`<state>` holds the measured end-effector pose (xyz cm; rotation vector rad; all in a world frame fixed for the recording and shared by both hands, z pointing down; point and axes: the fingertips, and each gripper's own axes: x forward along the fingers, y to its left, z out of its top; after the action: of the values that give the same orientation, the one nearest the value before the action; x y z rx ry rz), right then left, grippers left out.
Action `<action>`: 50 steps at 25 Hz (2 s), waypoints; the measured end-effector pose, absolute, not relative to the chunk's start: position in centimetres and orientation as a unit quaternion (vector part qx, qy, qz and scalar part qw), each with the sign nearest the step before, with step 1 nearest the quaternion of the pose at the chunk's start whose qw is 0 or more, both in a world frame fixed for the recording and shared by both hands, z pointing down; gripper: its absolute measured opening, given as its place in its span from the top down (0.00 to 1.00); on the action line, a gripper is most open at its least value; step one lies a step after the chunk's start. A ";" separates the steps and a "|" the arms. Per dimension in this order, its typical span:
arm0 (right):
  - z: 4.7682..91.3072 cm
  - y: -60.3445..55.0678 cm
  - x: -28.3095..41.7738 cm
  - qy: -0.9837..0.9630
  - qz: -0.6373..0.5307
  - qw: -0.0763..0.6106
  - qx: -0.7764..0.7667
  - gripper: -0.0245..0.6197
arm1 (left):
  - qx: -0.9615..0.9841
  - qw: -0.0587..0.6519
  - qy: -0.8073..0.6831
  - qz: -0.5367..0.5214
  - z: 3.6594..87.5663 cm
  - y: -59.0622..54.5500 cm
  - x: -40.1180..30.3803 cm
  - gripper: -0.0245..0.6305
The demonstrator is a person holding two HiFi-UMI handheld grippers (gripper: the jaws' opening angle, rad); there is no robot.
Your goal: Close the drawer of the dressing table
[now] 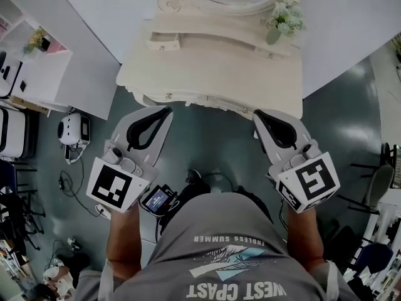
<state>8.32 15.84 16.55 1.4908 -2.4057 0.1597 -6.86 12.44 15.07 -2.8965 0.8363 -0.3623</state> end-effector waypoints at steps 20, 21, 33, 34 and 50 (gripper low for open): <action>15.4 10.1 2.1 -0.846 0.023 0.185 0.500 0.96 | -0.943 0.056 0.320 -0.076 14.0 7.1 -14.6 0.96; 15.3 9.4 2.1 -0.849 0.021 0.184 0.494 0.96 | -0.940 0.056 0.327 -0.078 14.0 6.8 -14.9 0.96; 16.8 -2.7 2.7 -0.896 0.020 0.178 0.406 0.96 | -0.898 0.048 0.426 -0.104 15.0 -1.3 -15.4 0.96; 16.9 -3.7 2.8 -0.899 0.020 0.179 0.400 0.96 | -0.894 0.041 0.433 -0.108 15.3 -2.1 -15.4 0.96; 21.9 -12.9 4.8 -0.906 0.065 0.196 0.369 0.96 | -0.881 0.008 0.451 -0.141 20.0 -12.1 -13.7 0.96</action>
<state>4.80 -12.89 21.87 1.0334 -2.5394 0.1831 -13.72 -12.12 20.01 -2.7552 1.4105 -0.4418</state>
